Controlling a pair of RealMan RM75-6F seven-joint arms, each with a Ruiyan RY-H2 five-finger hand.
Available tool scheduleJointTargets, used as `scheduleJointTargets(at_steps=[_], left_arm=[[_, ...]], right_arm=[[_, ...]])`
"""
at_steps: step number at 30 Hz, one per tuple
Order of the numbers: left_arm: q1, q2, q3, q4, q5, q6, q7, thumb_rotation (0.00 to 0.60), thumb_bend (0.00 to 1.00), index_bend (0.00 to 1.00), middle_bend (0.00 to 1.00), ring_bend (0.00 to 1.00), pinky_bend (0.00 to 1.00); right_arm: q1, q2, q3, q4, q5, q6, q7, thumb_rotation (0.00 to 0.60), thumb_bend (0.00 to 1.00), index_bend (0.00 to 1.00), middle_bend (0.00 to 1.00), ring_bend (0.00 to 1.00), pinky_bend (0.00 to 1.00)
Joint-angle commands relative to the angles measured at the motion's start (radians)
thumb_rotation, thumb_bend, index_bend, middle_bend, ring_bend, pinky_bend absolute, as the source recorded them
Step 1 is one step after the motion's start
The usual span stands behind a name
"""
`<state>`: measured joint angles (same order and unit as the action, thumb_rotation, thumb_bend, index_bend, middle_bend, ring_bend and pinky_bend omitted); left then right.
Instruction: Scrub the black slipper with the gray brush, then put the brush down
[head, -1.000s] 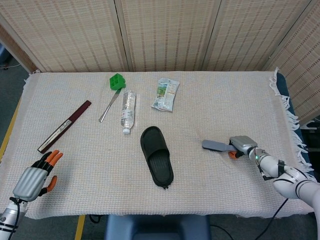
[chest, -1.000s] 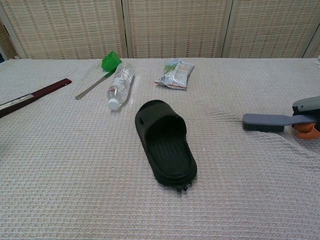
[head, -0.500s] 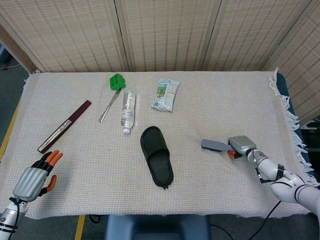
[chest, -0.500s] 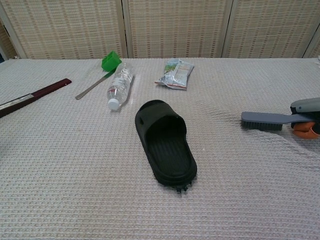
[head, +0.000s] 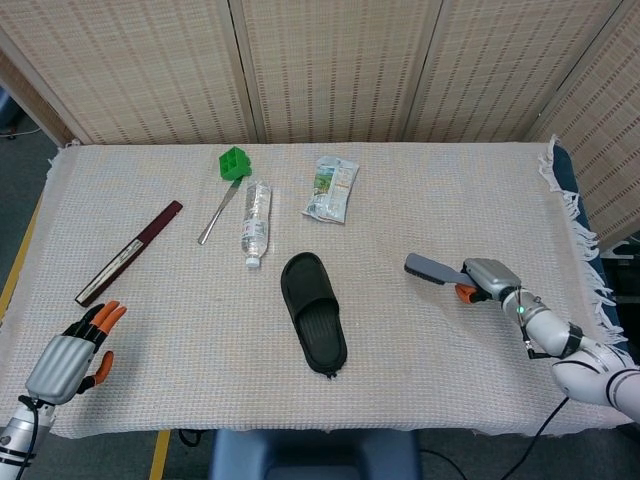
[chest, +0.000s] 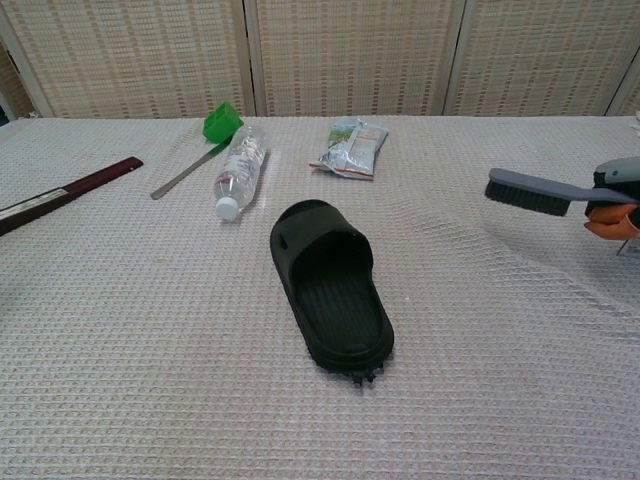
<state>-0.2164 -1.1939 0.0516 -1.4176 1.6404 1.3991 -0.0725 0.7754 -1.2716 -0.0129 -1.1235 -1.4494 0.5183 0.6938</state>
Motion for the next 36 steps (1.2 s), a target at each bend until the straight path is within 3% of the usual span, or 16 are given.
scheduleJointTargets(at_steps=[1, 5, 15, 27, 36], left_arm=[[-0.001, 0.001, 0.000, -0.001, 0.001, -0.001, -0.003, 0.600, 0.60, 0.00, 0.00, 0.05, 0.29], [-0.004, 0.002, 0.005, -0.002, 0.008, -0.006, -0.010, 0.600, 0.60, 0.00, 0.00, 0.05, 0.30], [-0.005, 0.011, 0.014, -0.005, 0.028, 0.003, -0.035, 0.600, 0.60, 0.00, 0.00, 0.05, 0.30], [-0.001, 0.021, 0.027, 0.000, 0.051, 0.021, -0.068, 0.600, 0.60, 0.00, 0.00, 0.05, 0.30], [0.003, 0.026, 0.029, -0.004, 0.060, 0.036, -0.068, 0.600, 0.60, 0.00, 0.00, 0.05, 0.30]], right_arm=[[0.022, 0.015, 0.019, -0.021, -0.014, 0.003, 0.021, 0.600, 0.61, 1.00, 0.96, 0.96, 1.00], [0.082, 0.010, 0.046, -0.047, -0.035, -0.019, -0.016, 0.600, 0.61, 1.00, 0.96, 0.96, 1.00], [0.201, -0.062, 0.111, -0.115, 0.064, -0.129, -0.205, 0.600, 0.61, 1.00, 0.96, 0.96, 1.00], [0.255, -0.173, 0.133, -0.097, 0.249, -0.156, -0.392, 0.600, 0.61, 1.00, 0.96, 0.96, 1.00], [0.260, -0.178, 0.116, -0.112, 0.321, -0.157, -0.466, 0.600, 0.61, 1.00, 0.96, 0.96, 1.00]])
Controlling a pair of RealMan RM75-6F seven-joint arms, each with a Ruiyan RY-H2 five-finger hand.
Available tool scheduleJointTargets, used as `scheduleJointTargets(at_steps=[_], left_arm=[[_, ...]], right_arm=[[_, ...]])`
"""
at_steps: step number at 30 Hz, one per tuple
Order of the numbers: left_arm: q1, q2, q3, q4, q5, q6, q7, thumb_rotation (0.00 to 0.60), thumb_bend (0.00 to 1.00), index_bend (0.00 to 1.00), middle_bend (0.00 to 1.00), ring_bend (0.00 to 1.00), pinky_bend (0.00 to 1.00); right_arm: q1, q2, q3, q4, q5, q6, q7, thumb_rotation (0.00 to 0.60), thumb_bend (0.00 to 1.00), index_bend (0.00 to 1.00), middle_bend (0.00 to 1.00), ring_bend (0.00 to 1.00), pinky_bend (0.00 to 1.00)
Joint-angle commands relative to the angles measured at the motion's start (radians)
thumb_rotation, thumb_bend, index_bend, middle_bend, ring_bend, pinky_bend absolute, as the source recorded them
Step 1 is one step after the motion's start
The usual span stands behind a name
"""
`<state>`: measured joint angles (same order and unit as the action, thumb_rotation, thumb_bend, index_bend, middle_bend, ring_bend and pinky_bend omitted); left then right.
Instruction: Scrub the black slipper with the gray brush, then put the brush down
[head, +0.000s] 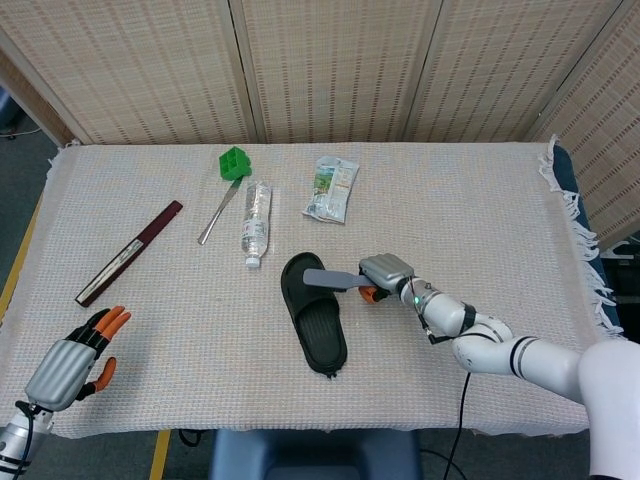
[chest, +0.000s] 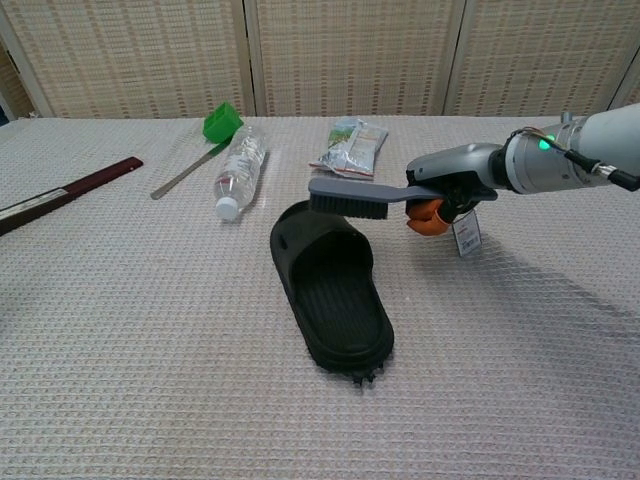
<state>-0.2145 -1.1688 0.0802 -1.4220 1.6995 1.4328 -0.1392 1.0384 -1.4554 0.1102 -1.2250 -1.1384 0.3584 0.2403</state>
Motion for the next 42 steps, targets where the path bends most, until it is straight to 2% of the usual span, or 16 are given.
scheduleJointTargets(at_steps=[1, 11, 25, 36, 42], left_arm=[[0.001, 0.001, 0.001, 0.000, 0.002, 0.003, -0.002, 0.600, 0.60, 0.00, 0.00, 0.05, 0.30], [0.004, 0.000, 0.005, -0.004, 0.011, 0.009, 0.010, 0.600, 0.60, 0.00, 0.00, 0.05, 0.30], [0.010, 0.006, 0.003, 0.002, 0.012, 0.024, -0.003, 0.600, 0.60, 0.00, 0.00, 0.05, 0.30], [0.013, 0.004, 0.006, 0.003, 0.017, 0.027, 0.007, 0.600, 0.60, 0.00, 0.00, 0.05, 0.30], [0.012, 0.005, 0.002, 0.001, 0.014, 0.027, 0.006, 0.600, 0.60, 0.00, 0.00, 0.05, 0.30]], right_arm=[[-0.006, 0.009, -0.011, -0.016, 0.014, 0.003, -0.018, 0.600, 0.61, 1.00, 0.96, 0.96, 1.00], [-0.025, 0.024, -0.049, -0.021, 0.049, -0.005, -0.066, 0.600, 0.61, 1.00, 0.96, 0.96, 1.00], [0.062, -0.038, -0.005, -0.005, 0.109, -0.036, -0.119, 0.600, 0.61, 1.00, 0.96, 0.96, 1.00], [0.041, 0.016, -0.082, -0.055, 0.162, 0.015, -0.189, 0.600, 0.61, 1.00, 0.96, 0.96, 1.00], [0.021, 0.045, -0.091, -0.074, 0.184, 0.036, -0.194, 0.600, 0.61, 1.00, 0.96, 0.96, 1.00]])
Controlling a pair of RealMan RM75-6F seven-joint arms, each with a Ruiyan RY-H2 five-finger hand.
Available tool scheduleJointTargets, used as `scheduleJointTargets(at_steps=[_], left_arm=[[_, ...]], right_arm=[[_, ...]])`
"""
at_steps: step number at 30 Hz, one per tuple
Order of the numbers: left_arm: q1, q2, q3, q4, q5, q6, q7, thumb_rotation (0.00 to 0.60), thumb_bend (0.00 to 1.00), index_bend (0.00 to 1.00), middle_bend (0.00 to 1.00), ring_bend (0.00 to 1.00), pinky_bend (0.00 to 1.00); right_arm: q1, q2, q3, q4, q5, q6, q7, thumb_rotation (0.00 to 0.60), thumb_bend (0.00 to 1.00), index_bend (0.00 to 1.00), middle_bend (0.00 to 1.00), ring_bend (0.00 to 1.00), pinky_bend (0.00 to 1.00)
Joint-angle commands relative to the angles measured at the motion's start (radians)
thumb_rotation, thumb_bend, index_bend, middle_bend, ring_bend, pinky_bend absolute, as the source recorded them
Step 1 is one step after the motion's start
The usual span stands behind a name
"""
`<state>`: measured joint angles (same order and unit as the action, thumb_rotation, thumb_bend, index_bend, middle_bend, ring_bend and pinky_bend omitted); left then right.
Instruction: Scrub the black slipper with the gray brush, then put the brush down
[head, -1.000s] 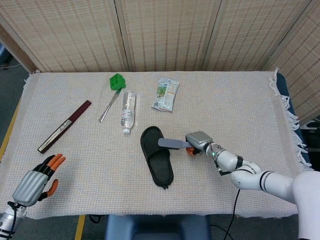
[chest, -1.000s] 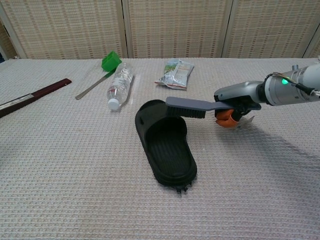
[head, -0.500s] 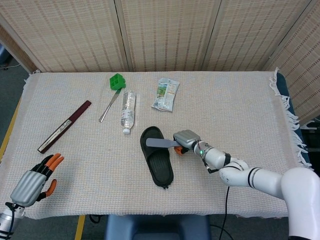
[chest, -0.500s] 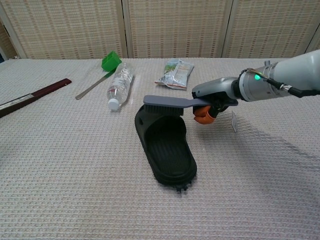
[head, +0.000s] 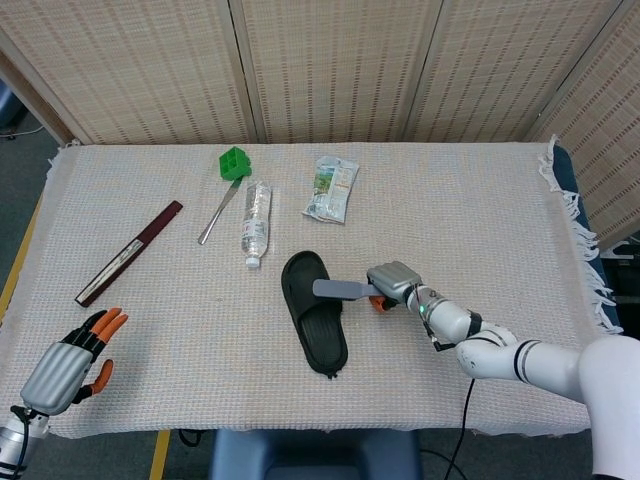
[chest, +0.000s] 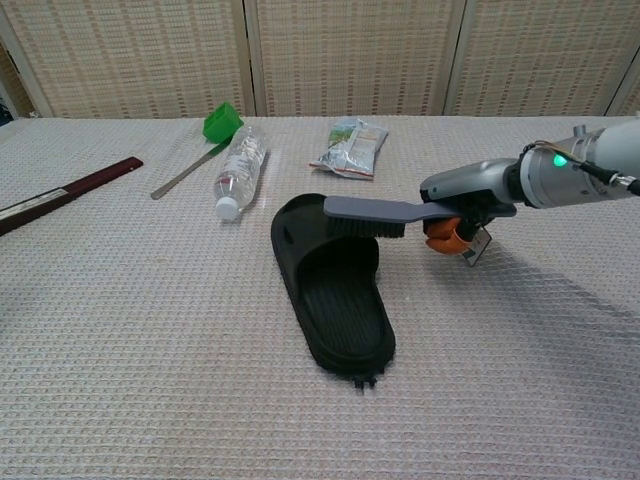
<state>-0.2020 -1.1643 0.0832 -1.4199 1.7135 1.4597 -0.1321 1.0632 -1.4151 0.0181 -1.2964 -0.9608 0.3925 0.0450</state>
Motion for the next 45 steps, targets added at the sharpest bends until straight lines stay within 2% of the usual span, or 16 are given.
scheduleJointTargets(at_steps=[1, 12, 17, 28, 42, 45], left_arm=[[0.000, 0.000, -0.001, -0.001, -0.001, -0.001, -0.001, 0.600, 0.60, 0.00, 0.00, 0.05, 0.30], [0.005, 0.006, -0.005, 0.004, -0.001, 0.016, -0.020, 0.600, 0.60, 0.00, 0.00, 0.05, 0.30], [0.006, 0.006, -0.001, 0.006, 0.007, 0.020, -0.022, 0.600, 0.60, 0.00, 0.00, 0.05, 0.30], [0.000, -0.001, 0.001, -0.004, 0.010, 0.004, 0.002, 0.600, 0.60, 0.00, 0.00, 0.05, 0.30], [0.000, 0.002, -0.004, 0.004, 0.003, 0.009, -0.015, 0.600, 0.60, 0.00, 0.00, 0.05, 0.30], [0.001, 0.002, -0.004, 0.004, 0.001, 0.008, -0.013, 0.600, 0.60, 0.00, 0.00, 0.05, 0.30]], right_arm=[[-0.004, 0.005, 0.003, -0.001, 0.008, 0.001, 0.002, 0.600, 0.61, 1.00, 0.96, 0.96, 1.00], [0.077, -0.082, 0.062, 0.073, 0.044, -0.069, 0.011, 0.600, 0.61, 1.00, 0.96, 0.96, 1.00], [0.087, -0.085, 0.049, 0.070, 0.053, -0.058, -0.004, 0.600, 0.61, 1.00, 0.96, 0.96, 1.00], [0.024, 0.018, -0.014, -0.011, 0.061, 0.001, -0.024, 0.600, 0.61, 1.00, 0.96, 0.96, 1.00], [0.065, -0.065, 0.047, 0.046, 0.051, -0.031, -0.012, 0.600, 0.61, 1.00, 0.96, 0.96, 1.00], [0.068, -0.067, 0.044, 0.052, 0.050, -0.040, -0.011, 0.600, 0.61, 1.00, 0.96, 0.96, 1.00]])
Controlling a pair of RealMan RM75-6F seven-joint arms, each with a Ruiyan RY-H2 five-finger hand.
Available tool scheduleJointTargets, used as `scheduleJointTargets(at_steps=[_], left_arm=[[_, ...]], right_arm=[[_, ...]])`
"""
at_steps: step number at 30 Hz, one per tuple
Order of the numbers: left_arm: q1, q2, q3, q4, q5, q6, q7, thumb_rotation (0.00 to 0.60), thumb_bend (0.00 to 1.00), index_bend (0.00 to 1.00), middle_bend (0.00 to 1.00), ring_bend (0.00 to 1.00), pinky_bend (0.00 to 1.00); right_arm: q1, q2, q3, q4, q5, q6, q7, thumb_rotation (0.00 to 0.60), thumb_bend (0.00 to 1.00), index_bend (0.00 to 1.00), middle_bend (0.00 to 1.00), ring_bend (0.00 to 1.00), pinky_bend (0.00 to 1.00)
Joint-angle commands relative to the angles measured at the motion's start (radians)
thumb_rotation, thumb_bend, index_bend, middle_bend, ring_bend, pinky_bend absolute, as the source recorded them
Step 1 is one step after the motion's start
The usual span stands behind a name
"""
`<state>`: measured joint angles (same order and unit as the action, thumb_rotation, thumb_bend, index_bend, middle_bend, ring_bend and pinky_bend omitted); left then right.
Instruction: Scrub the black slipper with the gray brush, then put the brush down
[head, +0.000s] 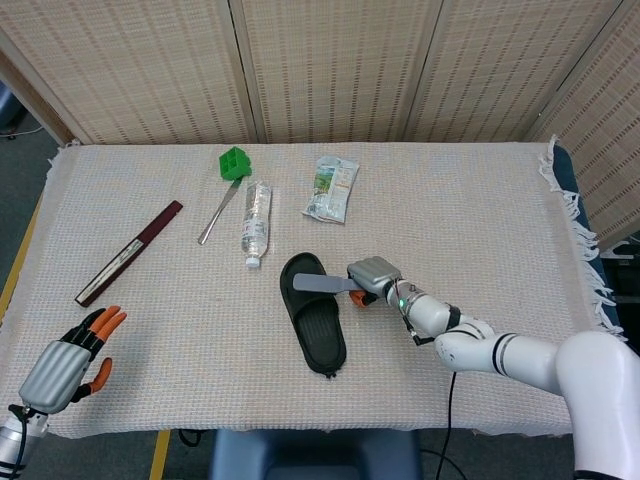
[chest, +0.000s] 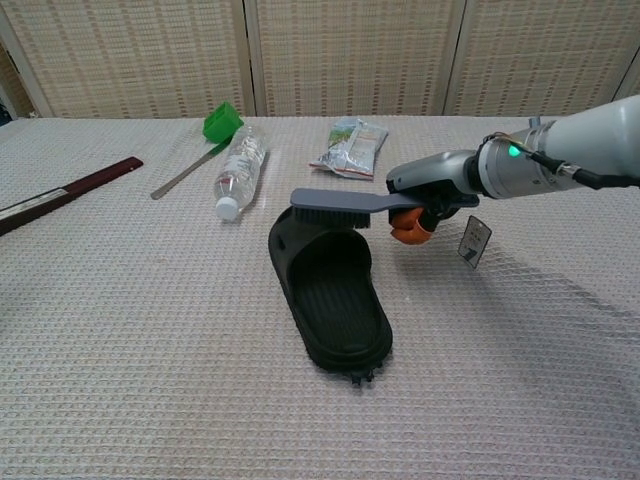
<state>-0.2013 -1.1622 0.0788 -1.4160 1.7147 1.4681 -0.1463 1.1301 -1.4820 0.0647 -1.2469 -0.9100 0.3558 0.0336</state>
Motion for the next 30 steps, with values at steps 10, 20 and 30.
scheduleJointTargets(at_steps=[10, 20, 30], left_arm=[[0.002, -0.003, 0.003, -0.002, 0.002, -0.003, 0.019, 0.600, 0.60, 0.00, 0.00, 0.05, 0.30], [0.012, -0.004, 0.001, -0.005, 0.003, 0.013, 0.035, 0.600, 0.60, 0.00, 0.00, 0.05, 0.30], [0.003, -0.010, 0.004, -0.011, 0.006, -0.006, 0.050, 0.600, 0.60, 0.00, 0.00, 0.05, 0.30]], right_arm=[[-0.068, 0.115, -0.060, -0.091, -0.030, 0.043, -0.011, 0.600, 0.61, 1.00, 0.96, 0.96, 1.00], [-0.179, 0.294, -0.076, -0.221, -0.108, 0.140, 0.014, 0.600, 0.61, 1.00, 0.96, 0.96, 1.00], [-0.299, 0.235, -0.161, -0.118, -0.130, 0.253, -0.074, 0.600, 0.61, 0.98, 0.96, 0.89, 1.00]])
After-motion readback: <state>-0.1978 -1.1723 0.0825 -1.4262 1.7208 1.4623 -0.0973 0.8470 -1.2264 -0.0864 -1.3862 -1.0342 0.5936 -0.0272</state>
